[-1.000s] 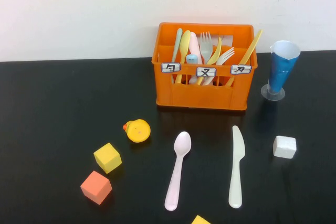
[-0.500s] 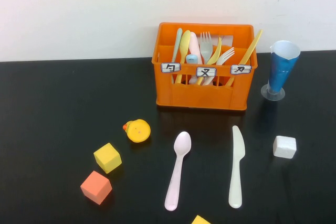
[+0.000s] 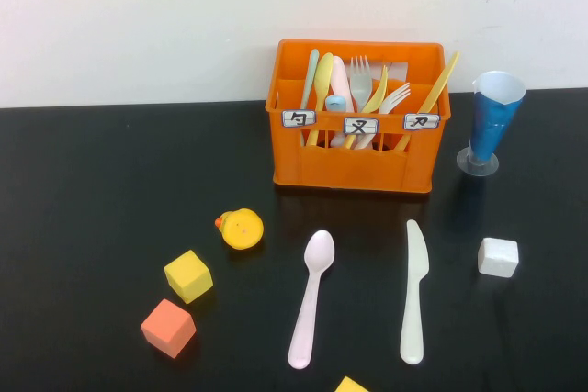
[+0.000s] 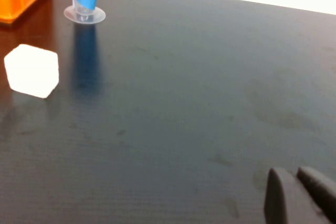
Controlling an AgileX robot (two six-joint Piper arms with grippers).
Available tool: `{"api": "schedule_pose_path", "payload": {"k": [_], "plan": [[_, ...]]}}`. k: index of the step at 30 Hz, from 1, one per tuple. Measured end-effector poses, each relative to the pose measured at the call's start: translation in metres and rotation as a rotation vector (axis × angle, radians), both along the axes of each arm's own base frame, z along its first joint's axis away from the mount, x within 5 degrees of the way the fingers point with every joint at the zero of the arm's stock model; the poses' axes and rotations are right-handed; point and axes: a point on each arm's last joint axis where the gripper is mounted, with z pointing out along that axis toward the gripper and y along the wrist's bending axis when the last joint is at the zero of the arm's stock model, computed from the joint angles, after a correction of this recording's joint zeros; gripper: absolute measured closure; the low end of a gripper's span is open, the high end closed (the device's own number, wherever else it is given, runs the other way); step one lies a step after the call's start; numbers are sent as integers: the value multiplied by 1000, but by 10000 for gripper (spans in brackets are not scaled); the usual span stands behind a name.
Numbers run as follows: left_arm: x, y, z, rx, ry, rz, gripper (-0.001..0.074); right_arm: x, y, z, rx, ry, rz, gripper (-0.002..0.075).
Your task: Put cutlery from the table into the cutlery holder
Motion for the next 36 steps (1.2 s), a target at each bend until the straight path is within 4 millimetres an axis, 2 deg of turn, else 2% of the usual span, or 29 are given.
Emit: {"api": "schedule_pose_path", "payload": {"k": [11,13,15,17,20,22,25,27,29,33,36], "plan": [[0,0,0,0,0,0,736,0,0,0,0,0,0,696],[0,-1,1,-42,-6,4,736,0,0,0,0,0,0,696],[1,-4,2,-202,-25,16,736,0,0,0,0,0,0,696],[2,-8,9,-524,-62,39,736,0,0,0,0,0,0,696],[3,-8,18,-854,-122,73,736,0,0,0,0,0,0,696],[3,-7,21,-963,-146,87,736,0,0,0,0,0,0,696],[4,-4,25,-1018,-193,104,736,0,0,0,0,0,0,696],[4,-3,27,-1009,-220,108,736,0,0,0,0,0,0,696],[2,-6,33,-881,-202,62,736,0,0,0,0,0,0,696],[-9,-15,73,-492,-133,-93,736,0,0,0,0,0,0,696],[-11,-18,103,-277,10,-140,736,0,0,0,0,0,0,696]]}}
